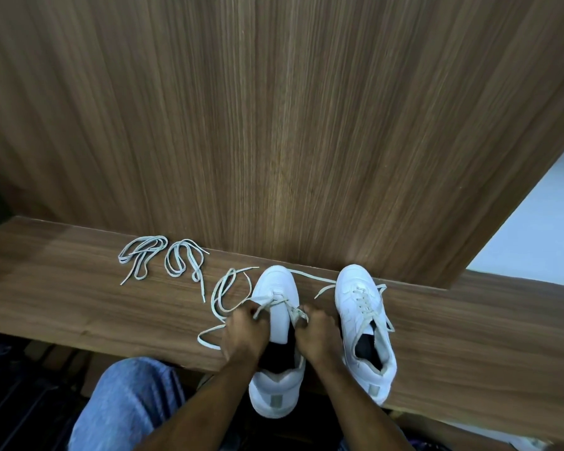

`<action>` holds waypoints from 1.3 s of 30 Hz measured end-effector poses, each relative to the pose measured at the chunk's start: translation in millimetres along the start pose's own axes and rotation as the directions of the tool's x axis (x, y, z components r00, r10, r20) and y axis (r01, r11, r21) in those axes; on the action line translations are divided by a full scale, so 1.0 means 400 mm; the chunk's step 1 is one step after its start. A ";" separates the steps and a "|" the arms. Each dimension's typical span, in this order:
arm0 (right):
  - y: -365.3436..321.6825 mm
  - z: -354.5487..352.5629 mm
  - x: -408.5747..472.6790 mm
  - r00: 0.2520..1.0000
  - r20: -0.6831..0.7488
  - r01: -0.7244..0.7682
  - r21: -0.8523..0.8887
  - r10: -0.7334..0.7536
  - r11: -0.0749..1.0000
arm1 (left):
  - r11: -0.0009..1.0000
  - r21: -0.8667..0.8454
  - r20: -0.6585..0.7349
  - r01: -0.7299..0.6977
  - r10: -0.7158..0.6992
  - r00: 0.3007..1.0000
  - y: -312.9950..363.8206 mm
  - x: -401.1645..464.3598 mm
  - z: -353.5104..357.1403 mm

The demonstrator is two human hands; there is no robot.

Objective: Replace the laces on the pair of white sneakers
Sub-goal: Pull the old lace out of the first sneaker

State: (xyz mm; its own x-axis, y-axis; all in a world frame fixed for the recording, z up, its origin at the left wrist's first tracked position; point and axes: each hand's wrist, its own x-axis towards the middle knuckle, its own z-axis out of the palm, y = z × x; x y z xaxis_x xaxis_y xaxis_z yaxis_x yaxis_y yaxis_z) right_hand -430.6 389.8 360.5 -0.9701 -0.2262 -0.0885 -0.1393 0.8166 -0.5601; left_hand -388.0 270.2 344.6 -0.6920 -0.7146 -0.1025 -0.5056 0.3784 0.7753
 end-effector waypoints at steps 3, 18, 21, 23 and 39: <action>-0.003 -0.003 0.007 0.999 0.024 0.030 -0.068 -0.028 0.997 | 0.985 -0.145 0.020 0.092 -0.090 0.996 -0.021 0.015 -0.008; -0.083 0.047 0.073 0.949 0.127 0.315 -0.382 -0.288 0.869 | 0.990 -0.137 0.047 0.030 -0.024 0.999 -0.051 0.013 -0.011; -0.080 0.027 0.081 0.997 0.000 0.075 -0.040 -0.075 0.996 | 0.988 -0.145 0.061 0.053 -0.045 0.997 -0.058 0.017 -0.011; -0.044 0.021 0.107 0.983 0.049 -0.180 0.350 0.174 0.919 | 0.984 -0.166 0.068 0.058 -0.048 0.997 -0.058 0.016 -0.007; -0.058 0.061 0.106 0.957 0.025 0.288 -0.002 -0.288 0.958 | 0.995 -0.097 0.051 0.038 -0.034 0.998 -0.043 -0.003 -0.018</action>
State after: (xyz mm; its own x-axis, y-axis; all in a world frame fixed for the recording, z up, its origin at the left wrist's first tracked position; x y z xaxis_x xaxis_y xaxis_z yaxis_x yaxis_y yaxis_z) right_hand -463.6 348.4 349.6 -0.8837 -0.4646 0.0562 -0.4132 0.7182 -0.5599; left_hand -374.9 260.6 335.9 -0.7000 -0.6959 -0.1602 -0.4796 0.2919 0.8275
